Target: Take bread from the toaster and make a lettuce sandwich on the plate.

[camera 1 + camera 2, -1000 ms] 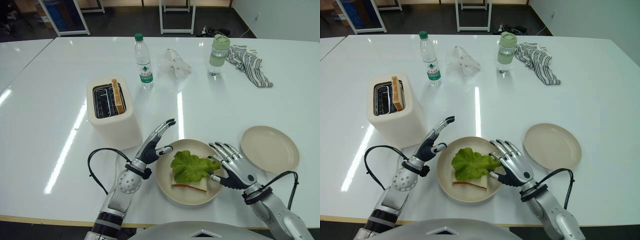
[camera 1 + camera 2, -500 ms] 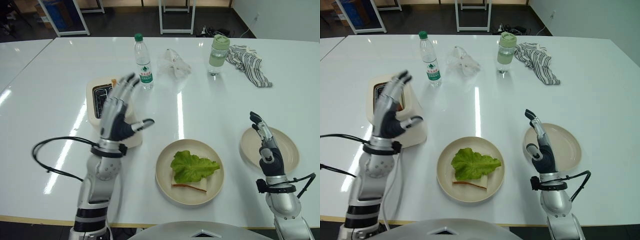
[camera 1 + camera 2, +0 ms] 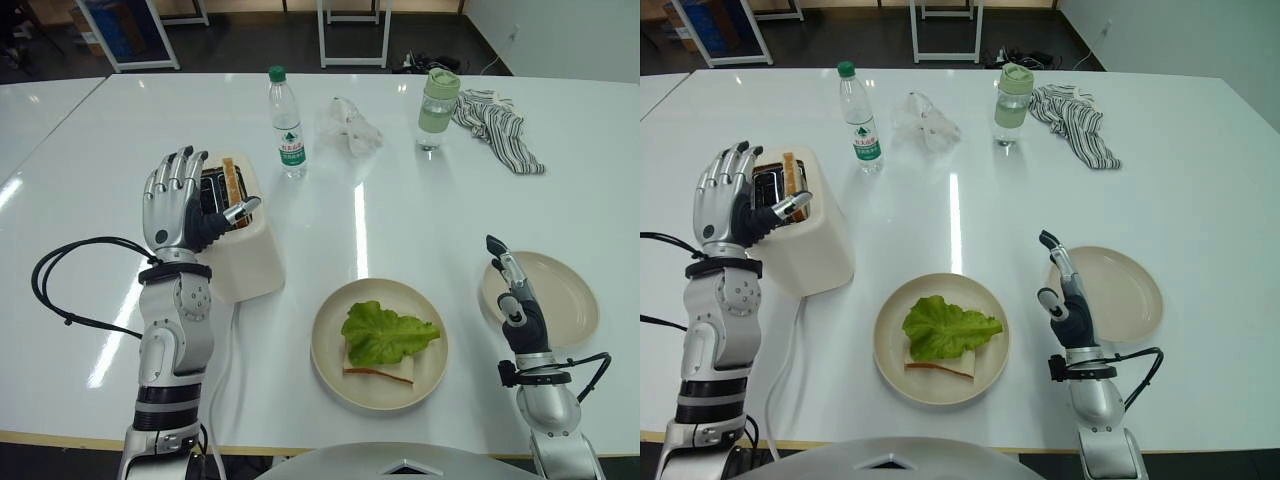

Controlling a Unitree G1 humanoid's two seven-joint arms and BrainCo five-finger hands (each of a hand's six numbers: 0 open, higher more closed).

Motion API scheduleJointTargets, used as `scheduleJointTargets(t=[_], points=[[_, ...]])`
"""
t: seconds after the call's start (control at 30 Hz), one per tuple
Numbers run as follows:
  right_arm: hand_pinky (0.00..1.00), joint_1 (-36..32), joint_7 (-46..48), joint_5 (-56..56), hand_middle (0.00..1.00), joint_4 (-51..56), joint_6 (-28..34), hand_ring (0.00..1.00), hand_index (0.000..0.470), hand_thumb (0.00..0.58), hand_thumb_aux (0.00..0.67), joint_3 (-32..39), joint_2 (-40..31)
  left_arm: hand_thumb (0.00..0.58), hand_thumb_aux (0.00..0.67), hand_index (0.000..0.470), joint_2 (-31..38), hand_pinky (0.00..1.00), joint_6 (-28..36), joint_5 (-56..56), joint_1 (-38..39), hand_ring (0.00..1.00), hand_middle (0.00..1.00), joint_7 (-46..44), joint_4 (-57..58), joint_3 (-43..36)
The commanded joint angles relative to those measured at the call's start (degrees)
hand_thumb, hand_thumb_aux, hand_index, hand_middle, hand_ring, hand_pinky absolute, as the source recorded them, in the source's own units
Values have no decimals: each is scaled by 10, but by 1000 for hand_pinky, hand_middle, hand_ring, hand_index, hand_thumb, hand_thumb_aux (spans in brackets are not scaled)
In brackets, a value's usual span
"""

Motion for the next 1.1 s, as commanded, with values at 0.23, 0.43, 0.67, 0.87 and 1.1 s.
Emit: scheduleJointTargets(t=[0.23,0.43,0.67,0.87,1.1], points=[[0,3,14,-9,0,0,6,0,0,0,0,-16,15,0,0,0,6,0,26,-17,10,0,0,-6,23,-23],[0,7,19,-10,0,0,4,0,0,0,0,-23,20,0,0,0,9,0,35,-31,6,0,0,-6,33,-24],[0,10,20,-22,0,-1,7,0,0,0,0,-26,25,503,426,299,11,0,37,-45,3,0,0,-2,39,-31],[0,9,21,-31,0,4,4,0,0,0,0,-29,29,566,565,396,13,0,36,-52,4,0,0,6,37,-37],[0,10,21,-36,0,5,4,0,0,0,0,-29,33,580,670,470,12,0,12,-69,3,0,0,48,5,-26]])
